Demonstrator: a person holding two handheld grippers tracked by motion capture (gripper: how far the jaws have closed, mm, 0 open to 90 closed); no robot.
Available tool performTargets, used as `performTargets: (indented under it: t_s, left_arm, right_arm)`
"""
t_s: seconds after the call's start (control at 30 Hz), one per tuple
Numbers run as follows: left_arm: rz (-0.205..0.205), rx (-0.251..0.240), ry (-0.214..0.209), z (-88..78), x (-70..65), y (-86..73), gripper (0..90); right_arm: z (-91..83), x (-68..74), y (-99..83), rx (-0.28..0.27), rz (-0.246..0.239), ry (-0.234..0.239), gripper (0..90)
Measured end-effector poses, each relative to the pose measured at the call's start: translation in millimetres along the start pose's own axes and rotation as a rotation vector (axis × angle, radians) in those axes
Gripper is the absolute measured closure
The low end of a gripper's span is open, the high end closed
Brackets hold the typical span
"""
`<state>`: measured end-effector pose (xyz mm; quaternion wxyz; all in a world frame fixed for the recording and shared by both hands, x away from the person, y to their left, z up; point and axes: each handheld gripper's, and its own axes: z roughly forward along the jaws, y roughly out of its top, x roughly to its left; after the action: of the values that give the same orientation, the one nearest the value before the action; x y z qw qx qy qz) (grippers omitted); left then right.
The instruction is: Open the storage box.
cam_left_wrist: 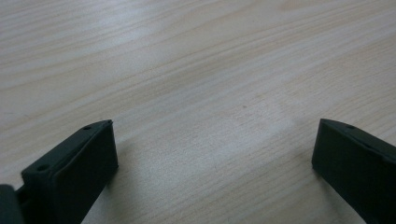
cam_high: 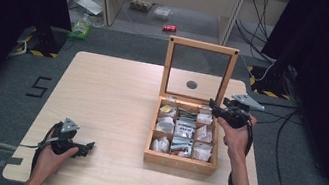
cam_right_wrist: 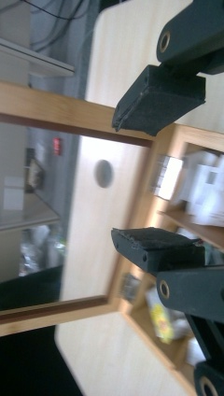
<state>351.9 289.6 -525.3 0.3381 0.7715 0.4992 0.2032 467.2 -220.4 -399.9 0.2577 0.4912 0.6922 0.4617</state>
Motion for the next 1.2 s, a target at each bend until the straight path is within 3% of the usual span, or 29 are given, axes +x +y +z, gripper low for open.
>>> performTargets:
  t_s: [0.2, 0.63, 0.7, 0.83, 1.2]
  left_arm:
    - [0.000, 0.000, 0.000, 0.0, 0.0, 0.0, 0.0]
    - [0.000, 0.000, 0.000, 0.0, 0.0, 0.0, 0.0]
    - [0.000, 0.000, 0.000, 0.0, 0.0, 0.0, 0.0]
    - [0.000, 0.000, 0.000, 0.0, 0.0, 0.0, 0.0]
    - [-0.001, 0.000, 0.000, 0.0, 0.0, 0.0, 0.0]
  right_arm:
    - [-16.0, 4.0, -16.4, 0.042, -0.006, 0.045, 40.7]
    - [-35.1, 15.8, -39.5, 0.048, 0.007, 0.103, 42.3]
    - [-34.5, 17.6, -42.0, 0.072, -0.005, 0.101, 42.5]
    - [-36.8, 19.6, -43.3, 0.070, -0.024, 0.099, 45.9]
    - [-42.2, 19.5, -57.9, 0.126, -0.019, 0.084, 46.7]
